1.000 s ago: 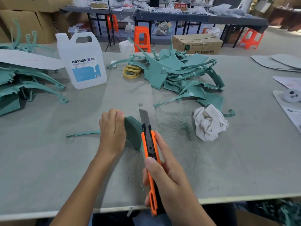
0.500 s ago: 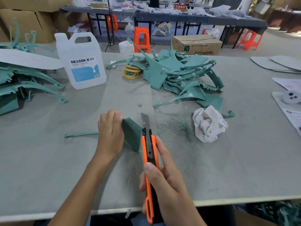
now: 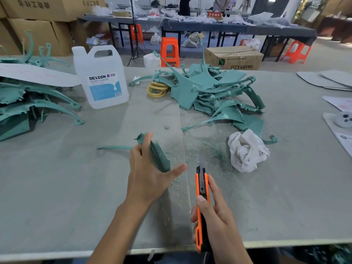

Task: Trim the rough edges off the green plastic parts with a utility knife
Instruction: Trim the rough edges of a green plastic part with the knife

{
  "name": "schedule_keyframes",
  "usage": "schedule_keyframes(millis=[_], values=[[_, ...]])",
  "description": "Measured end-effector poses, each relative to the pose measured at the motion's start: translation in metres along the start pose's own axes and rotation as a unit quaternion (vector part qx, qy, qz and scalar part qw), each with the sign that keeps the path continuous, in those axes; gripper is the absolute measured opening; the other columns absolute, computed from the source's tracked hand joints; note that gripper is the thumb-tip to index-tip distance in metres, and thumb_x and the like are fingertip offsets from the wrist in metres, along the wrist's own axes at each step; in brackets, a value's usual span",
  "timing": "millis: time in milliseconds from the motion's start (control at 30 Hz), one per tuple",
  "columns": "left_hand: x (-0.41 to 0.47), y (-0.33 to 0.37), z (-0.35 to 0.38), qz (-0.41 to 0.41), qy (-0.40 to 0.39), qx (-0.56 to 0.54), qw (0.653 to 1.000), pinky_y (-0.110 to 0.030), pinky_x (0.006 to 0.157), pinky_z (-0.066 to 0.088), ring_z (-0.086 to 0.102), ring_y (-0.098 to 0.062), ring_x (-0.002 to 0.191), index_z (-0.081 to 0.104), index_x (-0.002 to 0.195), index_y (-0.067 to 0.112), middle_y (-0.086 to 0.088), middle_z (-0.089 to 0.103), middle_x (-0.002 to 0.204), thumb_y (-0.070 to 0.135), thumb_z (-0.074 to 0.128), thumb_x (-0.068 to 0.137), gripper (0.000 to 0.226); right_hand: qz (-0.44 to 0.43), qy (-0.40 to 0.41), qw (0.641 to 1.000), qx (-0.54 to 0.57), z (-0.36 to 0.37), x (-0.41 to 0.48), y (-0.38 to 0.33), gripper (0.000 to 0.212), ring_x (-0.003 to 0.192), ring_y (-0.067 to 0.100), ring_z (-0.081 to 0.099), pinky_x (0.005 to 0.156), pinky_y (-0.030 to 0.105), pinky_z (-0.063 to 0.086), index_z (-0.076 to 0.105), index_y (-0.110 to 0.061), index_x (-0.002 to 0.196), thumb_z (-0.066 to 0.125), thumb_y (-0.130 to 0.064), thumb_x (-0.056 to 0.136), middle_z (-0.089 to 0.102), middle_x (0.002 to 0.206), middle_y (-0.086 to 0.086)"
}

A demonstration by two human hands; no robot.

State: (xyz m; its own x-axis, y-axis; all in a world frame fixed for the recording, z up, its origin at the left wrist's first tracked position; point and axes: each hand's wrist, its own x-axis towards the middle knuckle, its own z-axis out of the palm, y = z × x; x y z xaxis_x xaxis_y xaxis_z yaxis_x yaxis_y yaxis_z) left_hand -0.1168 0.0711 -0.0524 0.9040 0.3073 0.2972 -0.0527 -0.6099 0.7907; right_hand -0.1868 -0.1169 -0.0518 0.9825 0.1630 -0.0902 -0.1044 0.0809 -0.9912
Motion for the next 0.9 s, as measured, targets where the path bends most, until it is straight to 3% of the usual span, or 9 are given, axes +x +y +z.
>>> schedule_keyframes(millis=[133,233,367,467,533,633,767,833,900], values=[[0.000,0.005,0.008,0.025,-0.012,0.030,0.999,-0.039,0.097,0.043,0.033,-0.019,0.130,-0.001,0.158,0.035,-0.006,0.034,0.141,0.035,0.073,0.084,0.106,-0.005,-0.006,1.000,-0.029,-0.003,-0.002,0.000,0.056,0.055,0.026,0.055,0.057,0.038,0.048,0.040,-0.072,0.133,0.058,-0.053,0.083,0.066,0.073,0.016],[-0.007,0.003,0.012,0.048,-0.021,0.059,0.997,-0.048,0.105,0.045,0.050,-0.025,0.125,0.024,0.159,0.018,-0.007,0.052,0.142,0.004,0.056,0.094,0.074,-0.019,-0.026,0.998,-0.057,-0.011,-0.005,-0.001,0.060,0.055,0.022,0.057,0.056,0.033,0.050,0.034,-0.072,0.137,0.057,-0.051,0.086,0.069,0.077,0.016],[-0.012,-0.001,0.007,0.027,-0.023,0.020,0.999,-0.042,0.105,0.047,0.058,-0.017,0.122,0.053,0.145,0.024,0.007,0.059,0.140,0.011,0.053,0.101,0.047,-0.037,-0.036,0.986,-0.157,-0.021,-0.007,0.000,0.051,0.069,0.010,0.068,0.068,0.031,0.054,0.038,-0.067,0.133,0.054,-0.059,0.085,0.075,0.089,-0.001],[-0.014,-0.003,0.005,0.006,-0.038,0.011,0.999,-0.029,0.080,0.052,0.065,-0.019,0.095,0.048,0.146,0.038,0.007,0.067,0.129,0.022,0.051,0.104,0.045,-0.028,-0.023,0.989,-0.146,-0.020,-0.005,-0.003,0.015,0.066,0.017,0.069,0.062,0.033,0.058,0.057,-0.060,0.106,0.056,-0.051,0.094,0.073,0.089,-0.002],[-0.016,-0.005,0.005,0.010,-0.035,0.020,0.999,-0.021,0.066,0.044,0.063,-0.024,0.085,0.046,0.147,0.042,0.000,0.072,0.117,0.024,0.050,0.104,0.046,-0.019,-0.014,0.993,-0.117,-0.016,-0.004,-0.001,0.011,0.063,0.023,0.068,0.055,0.033,0.056,0.060,-0.053,0.100,0.055,-0.043,0.097,0.071,0.088,0.002],[-0.016,-0.004,0.004,0.014,-0.023,0.037,0.999,-0.031,0.080,0.049,0.065,-0.027,0.100,0.038,0.151,0.042,-0.008,0.070,0.119,0.028,0.046,0.105,0.049,0.003,-0.012,0.998,-0.064,-0.007,-0.005,-0.001,0.015,0.058,0.029,0.065,0.046,0.035,0.052,0.062,-0.047,0.100,0.054,-0.042,0.089,0.069,0.088,0.007],[-0.018,0.003,0.003,0.057,-0.020,0.045,0.997,-0.022,0.106,0.036,0.048,-0.012,0.133,0.027,0.156,0.038,0.011,0.048,0.151,0.019,0.048,0.103,0.060,0.029,-0.020,0.999,-0.038,-0.001,-0.007,0.001,0.014,0.048,0.029,0.061,0.040,0.030,0.048,0.063,-0.045,0.100,0.054,-0.036,0.102,0.070,0.086,0.008],[-0.017,0.002,0.004,0.045,-0.022,0.048,0.998,-0.024,0.104,0.039,0.051,-0.014,0.129,0.027,0.156,0.038,0.011,0.050,0.149,0.017,0.047,0.102,0.061,0.025,-0.031,0.998,-0.045,-0.001,-0.008,0.002,0.013,0.046,0.027,0.058,0.040,0.030,0.047,0.063,-0.047,0.103,0.053,-0.038,0.102,0.070,0.086,0.008],[-0.018,-0.001,0.006,0.015,-0.024,0.048,0.998,-0.024,0.086,0.045,0.062,-0.019,0.106,0.031,0.155,0.039,0.001,0.065,0.130,0.018,0.046,0.102,0.059,0.004,-0.033,0.998,-0.059,-0.003,-0.008,-0.001,0.018,0.046,0.025,0.056,0.041,0.031,0.046,0.062,-0.047,0.109,0.056,-0.052,0.093,0.068,0.081,0.007]])
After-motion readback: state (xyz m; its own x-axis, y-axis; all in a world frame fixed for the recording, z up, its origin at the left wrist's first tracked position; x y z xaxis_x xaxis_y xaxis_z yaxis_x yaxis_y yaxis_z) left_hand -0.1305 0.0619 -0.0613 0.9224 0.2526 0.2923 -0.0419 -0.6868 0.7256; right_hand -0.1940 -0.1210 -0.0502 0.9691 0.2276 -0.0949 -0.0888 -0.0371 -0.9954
